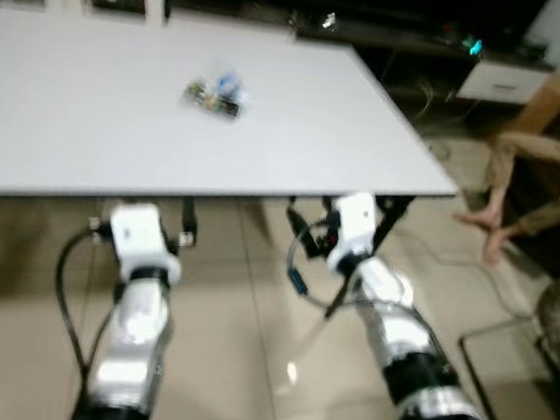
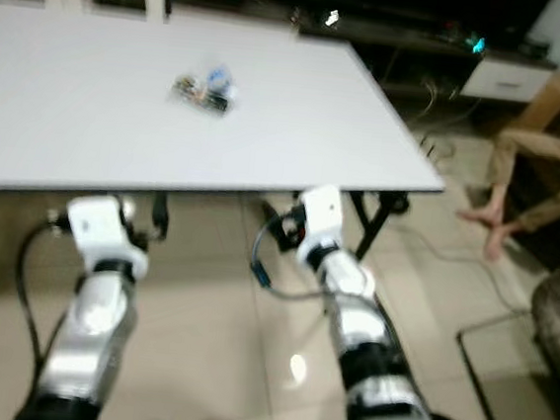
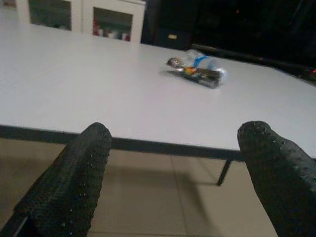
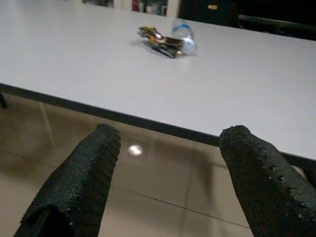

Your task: Picking trash to rubbish bin

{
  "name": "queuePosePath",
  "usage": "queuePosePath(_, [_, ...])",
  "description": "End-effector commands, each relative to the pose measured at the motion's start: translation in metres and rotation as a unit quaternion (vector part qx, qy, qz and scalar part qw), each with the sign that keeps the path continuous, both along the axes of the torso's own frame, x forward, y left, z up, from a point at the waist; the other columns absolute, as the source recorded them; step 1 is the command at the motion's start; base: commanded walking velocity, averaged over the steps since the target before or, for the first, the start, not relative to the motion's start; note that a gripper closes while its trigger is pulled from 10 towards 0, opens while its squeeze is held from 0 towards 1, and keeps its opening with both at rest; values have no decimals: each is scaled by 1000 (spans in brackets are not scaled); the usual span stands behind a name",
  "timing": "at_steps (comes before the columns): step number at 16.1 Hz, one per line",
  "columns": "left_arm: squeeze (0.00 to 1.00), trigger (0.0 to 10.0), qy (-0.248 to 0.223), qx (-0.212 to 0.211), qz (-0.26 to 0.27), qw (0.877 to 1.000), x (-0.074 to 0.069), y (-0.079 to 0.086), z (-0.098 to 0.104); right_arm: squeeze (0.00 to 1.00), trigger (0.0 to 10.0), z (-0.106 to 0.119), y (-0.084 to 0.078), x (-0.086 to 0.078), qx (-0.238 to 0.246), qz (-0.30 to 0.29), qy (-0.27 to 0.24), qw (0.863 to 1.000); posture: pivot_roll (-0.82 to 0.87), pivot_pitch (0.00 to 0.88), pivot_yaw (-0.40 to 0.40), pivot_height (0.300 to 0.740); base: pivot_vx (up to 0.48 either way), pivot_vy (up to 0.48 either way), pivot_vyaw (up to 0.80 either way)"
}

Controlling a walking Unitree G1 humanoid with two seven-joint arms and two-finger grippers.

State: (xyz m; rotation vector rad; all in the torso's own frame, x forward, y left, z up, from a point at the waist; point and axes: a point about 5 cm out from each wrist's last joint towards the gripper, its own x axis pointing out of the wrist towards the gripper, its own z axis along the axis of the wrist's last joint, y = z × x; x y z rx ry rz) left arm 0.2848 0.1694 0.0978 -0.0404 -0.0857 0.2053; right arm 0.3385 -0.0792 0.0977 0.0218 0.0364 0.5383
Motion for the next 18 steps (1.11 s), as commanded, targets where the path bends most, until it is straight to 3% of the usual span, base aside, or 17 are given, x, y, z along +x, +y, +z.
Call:
queuePosePath(1, [0,10000,0,-13,-14,1000,3,-10,2,0,10000,4,-12,4,3,-16,-5,1000,-22,0,-117,740,0,0,0])
queuePosePath(11, [0,10000,4,-30,-9,999,6,-8,3,0,10000,7,-12,5,7,-20,-10,1000,-22,0,-118,740,0,0,0])
queuePosePath(18, [0,10000,1,-27,-13,1000,9,-9,7,0,10000,8,-12,3,11,-17,-16,1000,-31,0,-110,740,305,0,0])
